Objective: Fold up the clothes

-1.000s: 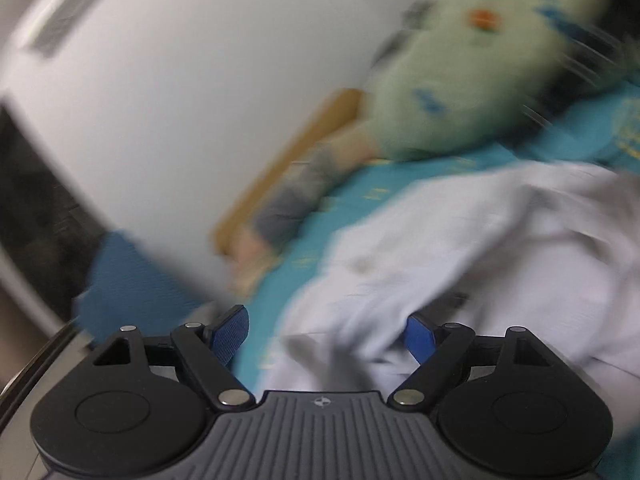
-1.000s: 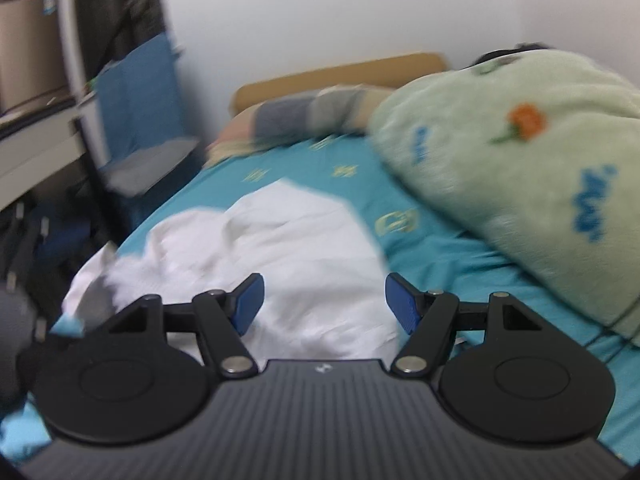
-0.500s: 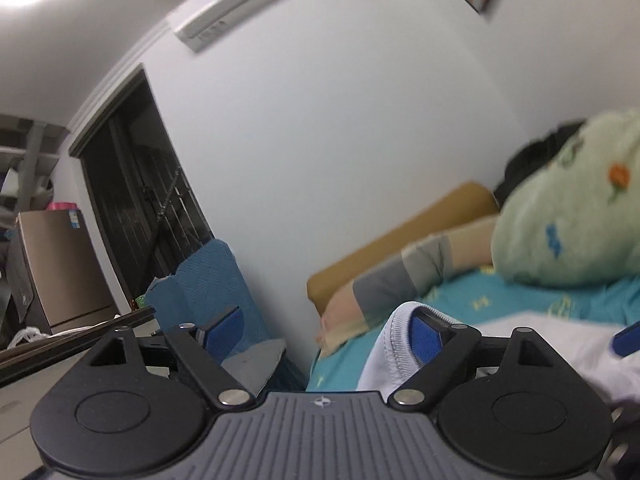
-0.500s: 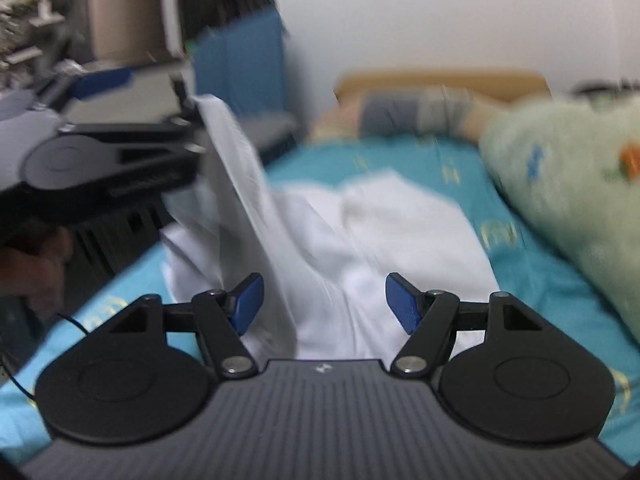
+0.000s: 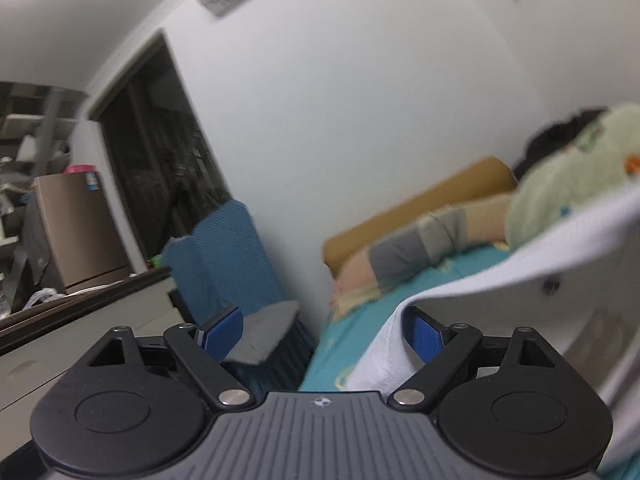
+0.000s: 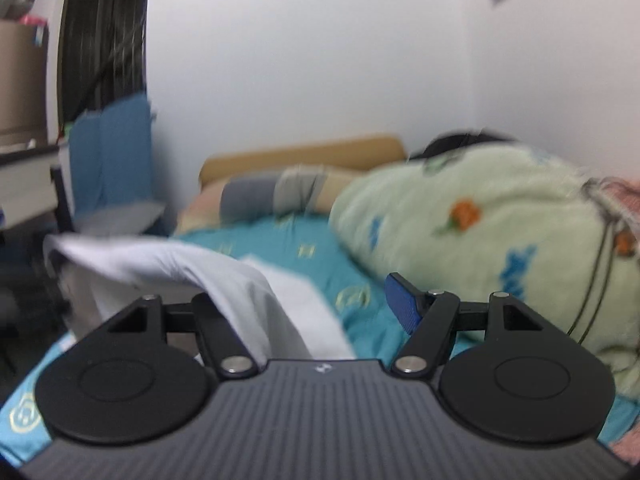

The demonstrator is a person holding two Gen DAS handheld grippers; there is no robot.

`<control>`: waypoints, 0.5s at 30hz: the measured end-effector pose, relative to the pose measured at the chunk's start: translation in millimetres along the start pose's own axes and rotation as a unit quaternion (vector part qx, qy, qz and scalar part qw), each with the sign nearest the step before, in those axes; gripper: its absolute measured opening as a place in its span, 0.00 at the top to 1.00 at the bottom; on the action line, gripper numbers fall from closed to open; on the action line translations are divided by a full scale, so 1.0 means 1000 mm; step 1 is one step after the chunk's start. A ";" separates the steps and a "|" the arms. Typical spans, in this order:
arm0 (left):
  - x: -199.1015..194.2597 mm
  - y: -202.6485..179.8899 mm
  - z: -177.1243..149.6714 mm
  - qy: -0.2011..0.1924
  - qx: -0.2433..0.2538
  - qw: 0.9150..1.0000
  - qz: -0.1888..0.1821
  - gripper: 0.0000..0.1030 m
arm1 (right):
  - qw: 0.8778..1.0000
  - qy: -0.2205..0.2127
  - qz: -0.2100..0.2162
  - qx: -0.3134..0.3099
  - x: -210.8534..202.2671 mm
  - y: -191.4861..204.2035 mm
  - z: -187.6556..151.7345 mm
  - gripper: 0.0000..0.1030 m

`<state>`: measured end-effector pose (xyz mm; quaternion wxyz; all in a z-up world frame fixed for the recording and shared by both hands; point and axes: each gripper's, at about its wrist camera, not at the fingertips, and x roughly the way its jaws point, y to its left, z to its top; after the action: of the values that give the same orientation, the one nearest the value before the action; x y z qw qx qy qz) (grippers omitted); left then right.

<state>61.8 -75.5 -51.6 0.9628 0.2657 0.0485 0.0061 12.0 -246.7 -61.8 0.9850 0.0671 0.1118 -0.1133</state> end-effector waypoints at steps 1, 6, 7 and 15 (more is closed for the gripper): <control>0.003 -0.006 -0.004 0.010 0.010 1.000 -0.007 0.14 | 1.000 -0.009 -0.003 0.006 -0.002 -0.003 0.002 0.33; 0.024 -0.015 -0.023 0.073 0.001 0.997 0.002 0.14 | 1.000 0.005 -0.001 0.024 0.008 -0.018 0.005 0.32; 0.024 -0.009 -0.022 0.072 -0.014 0.997 0.018 0.14 | 1.000 0.014 -0.002 0.019 0.012 -0.019 0.003 0.32; -0.007 0.054 0.016 0.006 -0.140 0.985 0.101 0.13 | 0.975 0.201 0.039 -0.084 0.032 -0.013 -0.031 0.31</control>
<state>57.1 -37.2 -10.0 0.9846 0.1321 0.0264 0.1115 33.1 -260.9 -100.2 0.9481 0.0098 0.3140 -0.0487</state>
